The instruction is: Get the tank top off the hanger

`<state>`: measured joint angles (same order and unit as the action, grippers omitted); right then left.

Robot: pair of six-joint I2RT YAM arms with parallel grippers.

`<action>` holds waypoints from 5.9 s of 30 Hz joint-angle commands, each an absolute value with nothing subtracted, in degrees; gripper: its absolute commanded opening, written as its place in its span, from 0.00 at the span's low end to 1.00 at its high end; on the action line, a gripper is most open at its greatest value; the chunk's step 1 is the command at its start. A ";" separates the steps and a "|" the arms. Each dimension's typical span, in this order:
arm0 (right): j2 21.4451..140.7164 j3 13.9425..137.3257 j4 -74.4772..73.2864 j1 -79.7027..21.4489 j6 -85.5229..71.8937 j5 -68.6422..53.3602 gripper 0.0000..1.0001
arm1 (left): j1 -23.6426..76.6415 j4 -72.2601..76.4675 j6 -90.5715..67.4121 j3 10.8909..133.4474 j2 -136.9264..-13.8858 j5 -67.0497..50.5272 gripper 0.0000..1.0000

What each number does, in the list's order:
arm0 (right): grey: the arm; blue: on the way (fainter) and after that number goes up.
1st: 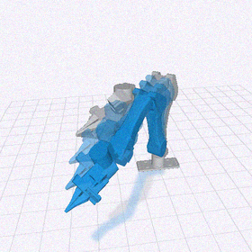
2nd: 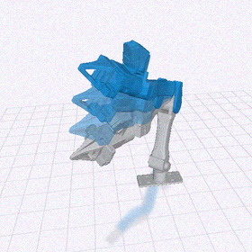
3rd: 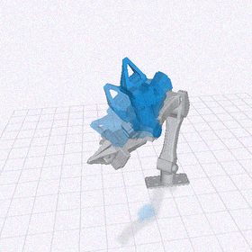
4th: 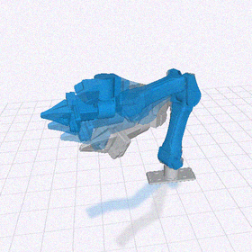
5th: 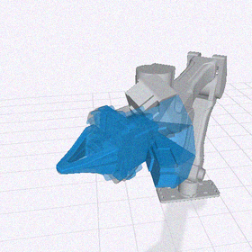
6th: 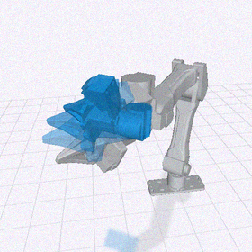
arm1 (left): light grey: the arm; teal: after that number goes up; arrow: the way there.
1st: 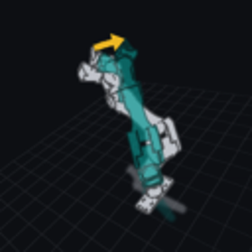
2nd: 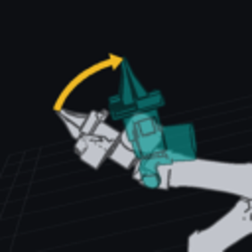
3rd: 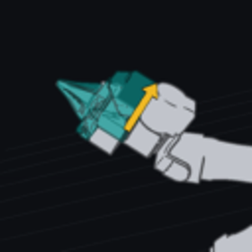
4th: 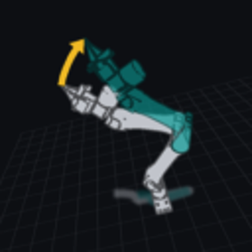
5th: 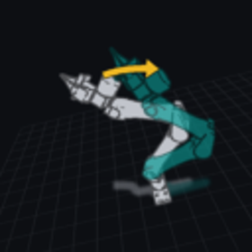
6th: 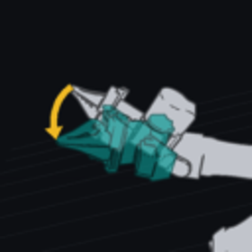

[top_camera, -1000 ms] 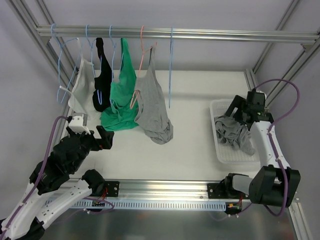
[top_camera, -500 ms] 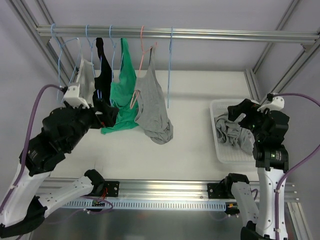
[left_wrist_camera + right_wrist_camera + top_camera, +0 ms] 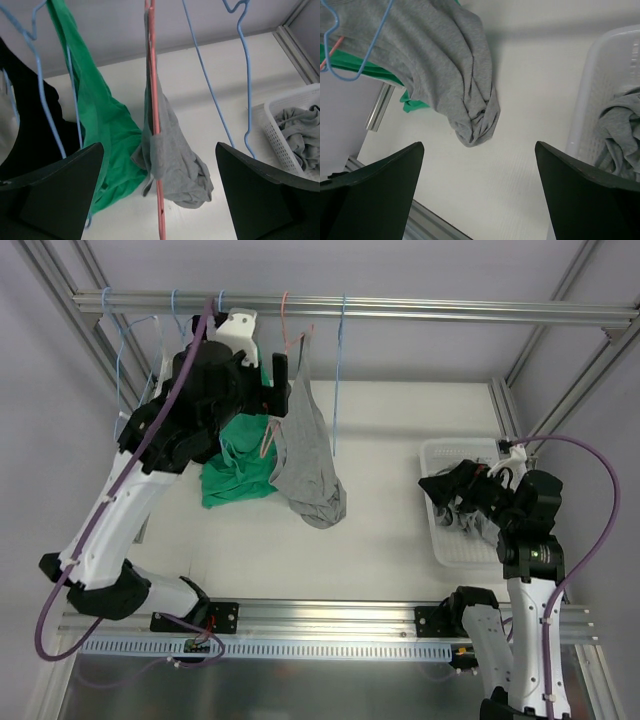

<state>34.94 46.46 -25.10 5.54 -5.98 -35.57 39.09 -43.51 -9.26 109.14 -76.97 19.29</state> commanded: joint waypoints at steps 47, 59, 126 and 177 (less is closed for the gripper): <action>30.50 45.00 -10.91 2.90 -13.88 -53.61 1.00 | 32.69 -35.34 -16.26 102.58 -71.57 5.89 0.00; 39.46 37.28 3.76 -23.53 -14.41 -35.36 0.99 | 38.40 -35.16 -22.76 69.63 -51.43 3.80 0.00; 43.08 33.58 11.25 -39.73 -11.87 -28.30 0.00 | 47.37 5.91 -22.78 57.31 -37.87 -29.10 0.00; 47.75 39.20 -2.63 -40.08 -5.89 -5.64 0.99 | 53.00 -18.89 -22.32 63.45 -38.66 27.07 0.00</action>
